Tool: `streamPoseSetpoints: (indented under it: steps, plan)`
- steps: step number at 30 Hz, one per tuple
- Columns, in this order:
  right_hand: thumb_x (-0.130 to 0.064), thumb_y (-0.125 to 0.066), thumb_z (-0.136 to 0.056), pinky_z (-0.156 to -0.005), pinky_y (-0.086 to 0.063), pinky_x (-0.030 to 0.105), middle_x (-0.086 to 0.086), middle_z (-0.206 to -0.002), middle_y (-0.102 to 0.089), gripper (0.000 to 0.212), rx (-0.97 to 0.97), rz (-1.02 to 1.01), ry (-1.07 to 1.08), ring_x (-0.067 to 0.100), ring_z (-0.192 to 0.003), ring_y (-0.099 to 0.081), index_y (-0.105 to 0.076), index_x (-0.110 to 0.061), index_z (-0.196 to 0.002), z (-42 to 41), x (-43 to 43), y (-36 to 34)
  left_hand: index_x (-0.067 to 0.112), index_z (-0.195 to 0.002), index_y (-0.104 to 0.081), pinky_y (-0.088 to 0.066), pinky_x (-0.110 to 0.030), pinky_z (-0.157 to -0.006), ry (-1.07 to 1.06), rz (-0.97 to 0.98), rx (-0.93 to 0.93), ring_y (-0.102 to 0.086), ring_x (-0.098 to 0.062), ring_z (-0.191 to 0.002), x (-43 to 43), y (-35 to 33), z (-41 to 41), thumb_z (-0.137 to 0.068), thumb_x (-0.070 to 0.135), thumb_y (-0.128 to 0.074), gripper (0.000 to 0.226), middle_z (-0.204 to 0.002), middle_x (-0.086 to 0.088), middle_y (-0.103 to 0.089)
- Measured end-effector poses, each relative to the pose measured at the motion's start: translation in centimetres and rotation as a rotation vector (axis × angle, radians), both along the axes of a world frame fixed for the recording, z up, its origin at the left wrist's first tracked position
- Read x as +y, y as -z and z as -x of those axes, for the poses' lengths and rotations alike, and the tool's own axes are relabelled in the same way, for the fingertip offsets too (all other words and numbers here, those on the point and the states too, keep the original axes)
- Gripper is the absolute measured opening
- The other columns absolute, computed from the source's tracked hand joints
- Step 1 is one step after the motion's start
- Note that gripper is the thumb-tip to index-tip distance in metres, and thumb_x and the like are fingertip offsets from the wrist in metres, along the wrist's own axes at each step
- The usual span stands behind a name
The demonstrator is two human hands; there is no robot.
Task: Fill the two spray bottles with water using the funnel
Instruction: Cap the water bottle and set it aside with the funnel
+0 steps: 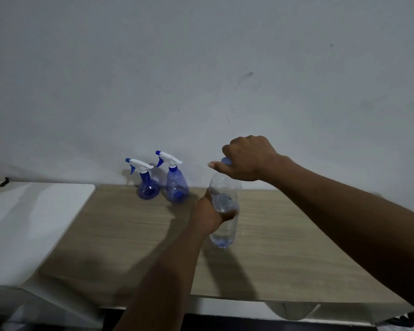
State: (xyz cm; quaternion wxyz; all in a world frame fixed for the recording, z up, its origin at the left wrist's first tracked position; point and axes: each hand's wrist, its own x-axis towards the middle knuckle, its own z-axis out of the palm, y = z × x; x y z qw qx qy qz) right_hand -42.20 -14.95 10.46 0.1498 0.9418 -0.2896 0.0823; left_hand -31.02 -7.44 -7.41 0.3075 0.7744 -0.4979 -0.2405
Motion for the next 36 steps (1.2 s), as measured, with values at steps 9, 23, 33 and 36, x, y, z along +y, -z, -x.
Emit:
streamPoseSetpoints:
  steps: [9,23,33,36]
  plan:
    - [-0.063,-0.033,-0.094,-0.053,-0.027,0.024,0.000,-0.059,-0.043,0.061,-0.096,0.065,0.133,0.020,-0.052,-0.041,-0.041,-0.015,-0.056,-0.1,0.0,1.1,0.029,-0.135,-0.048,-0.054,-0.037,-0.096,0.010,-0.024,0.007,-0.065,-0.021,-0.110,-0.7,0.4,0.3,-0.057,0.077,-0.075,0.096,-0.122,0.001,-0.067]
    - [-0.078,-0.051,-0.079,-0.060,-0.042,0.030,-0.004,-0.078,-0.055,0.057,-0.642,-0.436,0.258,0.016,-0.069,-0.052,-0.048,-0.021,-0.083,0.5,0.2,7.6,0.030,-0.133,-0.045,-0.056,-0.036,-0.092,0.062,-0.011,0.029,-0.064,-0.015,-0.106,-0.7,0.7,0.0,-0.036,0.099,-0.062,0.121,-0.119,0.008,-0.066]
    - [-0.059,-0.074,-0.076,-0.073,-0.050,0.029,0.001,-0.083,-0.065,0.055,-1.158,-0.929,0.268,0.012,-0.076,-0.062,-0.057,-0.009,-0.094,-0.2,2.2,11.4,0.028,-0.133,-0.053,-0.054,-0.040,-0.095,0.077,-0.062,0.143,-0.062,-0.010,-0.110,4.0,3.9,-3.4,-0.049,0.059,-0.092,0.097,-0.124,0.011,-0.063]
    - [-0.058,-0.075,-0.075,-0.078,-0.054,0.029,-0.002,-0.090,-0.071,0.052,-1.178,-0.944,0.261,0.011,-0.087,-0.068,-0.061,-0.013,-0.097,-0.1,2.4,11.9,0.028,-0.136,-0.053,-0.054,-0.037,-0.095,0.095,-0.085,0.157,-0.061,-0.010,-0.111,4.3,4.2,-3.6,-0.056,0.047,-0.094,0.092,-0.121,0.011,-0.062]
